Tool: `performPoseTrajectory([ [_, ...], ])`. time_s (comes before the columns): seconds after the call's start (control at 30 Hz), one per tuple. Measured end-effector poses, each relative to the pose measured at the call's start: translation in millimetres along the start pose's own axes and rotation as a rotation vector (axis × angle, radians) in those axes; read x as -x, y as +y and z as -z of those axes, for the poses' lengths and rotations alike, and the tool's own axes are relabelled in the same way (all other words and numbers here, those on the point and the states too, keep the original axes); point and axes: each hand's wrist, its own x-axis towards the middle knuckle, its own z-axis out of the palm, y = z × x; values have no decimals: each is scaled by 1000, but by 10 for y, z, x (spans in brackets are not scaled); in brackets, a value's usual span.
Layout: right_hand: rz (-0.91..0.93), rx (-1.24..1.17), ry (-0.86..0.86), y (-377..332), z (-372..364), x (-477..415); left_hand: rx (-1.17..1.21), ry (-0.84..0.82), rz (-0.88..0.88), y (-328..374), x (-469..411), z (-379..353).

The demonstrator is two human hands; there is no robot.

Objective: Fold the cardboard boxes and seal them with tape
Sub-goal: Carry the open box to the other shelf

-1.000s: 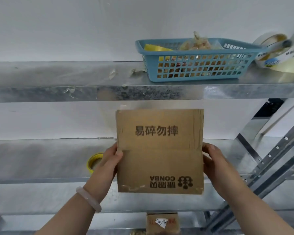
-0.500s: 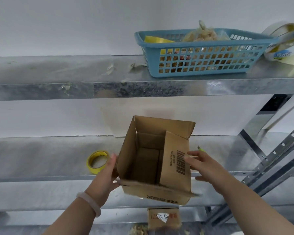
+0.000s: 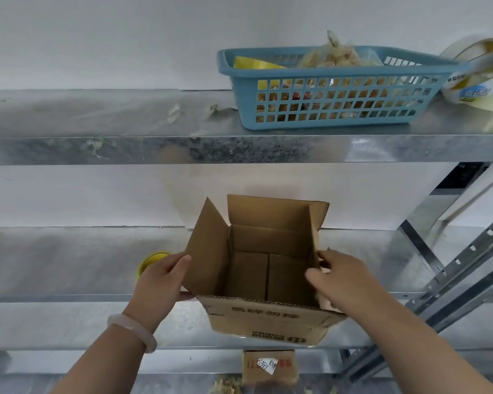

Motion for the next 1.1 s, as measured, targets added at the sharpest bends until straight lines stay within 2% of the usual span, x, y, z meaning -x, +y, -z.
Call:
performPoseTrajectory([
  [0.17, 11, -289, 52, 80, 324, 245, -153, 32, -167, 87, 86, -14],
  [0.3, 59, -515, 89, -25, 448, 412, -126, 114, -215, 172, 197, 214],
  [0.37, 52, -582, 85, -135, 425, 471, -56, 136, -206, 195, 243, 429],
  [0.5, 72, -610, 83, -535, 241, 623, -72, 125, -233, 166, 323, 921],
  [0.67, 156, -624, 13, -1264, -258, 784, -124, 160, -243, -80, 409, 1748],
  [0.87, 250, -660, -88, -2459, -1262, 929, -142, 286, -161, -527, 410, 3180],
  [1.1, 309, -565, -160, -3869, -2375, 838, -201, 443, -83, -969, 166, 4640],
])
